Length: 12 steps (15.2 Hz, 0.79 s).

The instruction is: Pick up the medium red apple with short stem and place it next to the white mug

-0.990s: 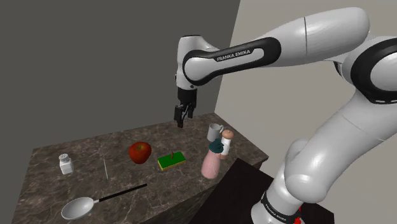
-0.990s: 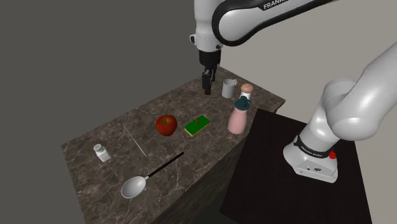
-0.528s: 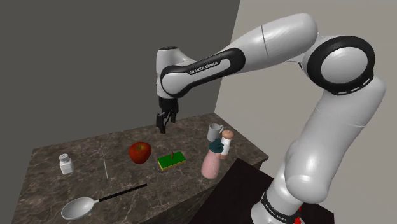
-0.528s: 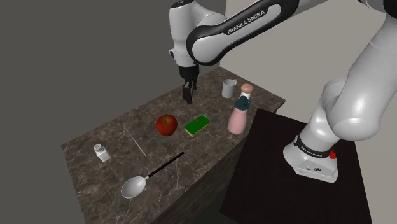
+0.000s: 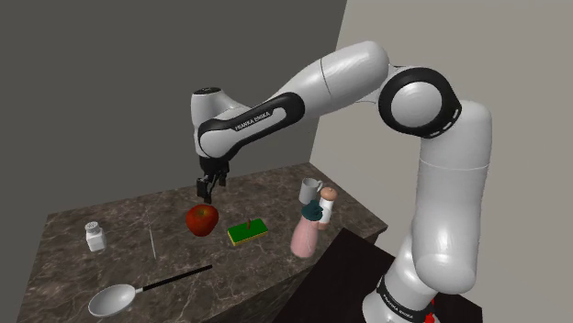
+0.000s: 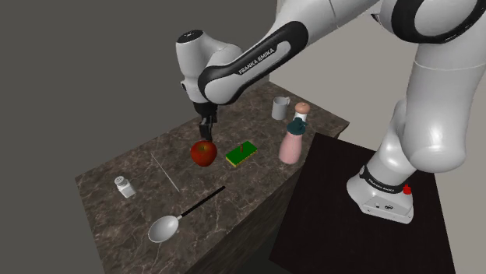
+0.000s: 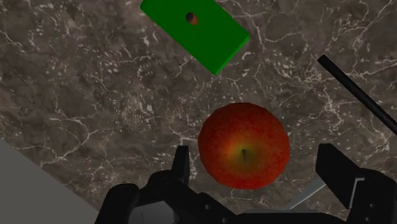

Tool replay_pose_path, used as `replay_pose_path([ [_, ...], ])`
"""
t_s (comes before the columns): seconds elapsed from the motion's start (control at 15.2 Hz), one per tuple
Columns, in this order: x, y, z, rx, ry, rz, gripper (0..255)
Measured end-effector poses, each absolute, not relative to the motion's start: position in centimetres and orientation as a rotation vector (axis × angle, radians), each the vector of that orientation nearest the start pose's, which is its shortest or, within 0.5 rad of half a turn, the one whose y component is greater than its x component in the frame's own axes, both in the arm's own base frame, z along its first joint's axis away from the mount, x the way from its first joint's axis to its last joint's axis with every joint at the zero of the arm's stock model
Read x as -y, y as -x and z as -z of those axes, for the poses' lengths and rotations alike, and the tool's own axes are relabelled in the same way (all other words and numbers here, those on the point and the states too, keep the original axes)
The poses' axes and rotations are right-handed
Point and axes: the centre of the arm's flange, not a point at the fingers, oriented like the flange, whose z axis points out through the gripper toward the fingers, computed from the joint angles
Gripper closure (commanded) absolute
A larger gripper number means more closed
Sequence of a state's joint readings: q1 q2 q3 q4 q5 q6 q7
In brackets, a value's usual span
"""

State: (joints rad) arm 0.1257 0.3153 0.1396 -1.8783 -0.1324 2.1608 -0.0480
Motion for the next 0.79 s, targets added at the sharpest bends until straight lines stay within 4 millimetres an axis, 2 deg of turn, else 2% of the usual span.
replay_pose_path([
  [0.26,-17.5,-63.0,-31.4,0.669,3.153,-0.021,0],
  [0.79,-17.6,-63.3,-27.5,0.677,3.154,-0.019,0],
])
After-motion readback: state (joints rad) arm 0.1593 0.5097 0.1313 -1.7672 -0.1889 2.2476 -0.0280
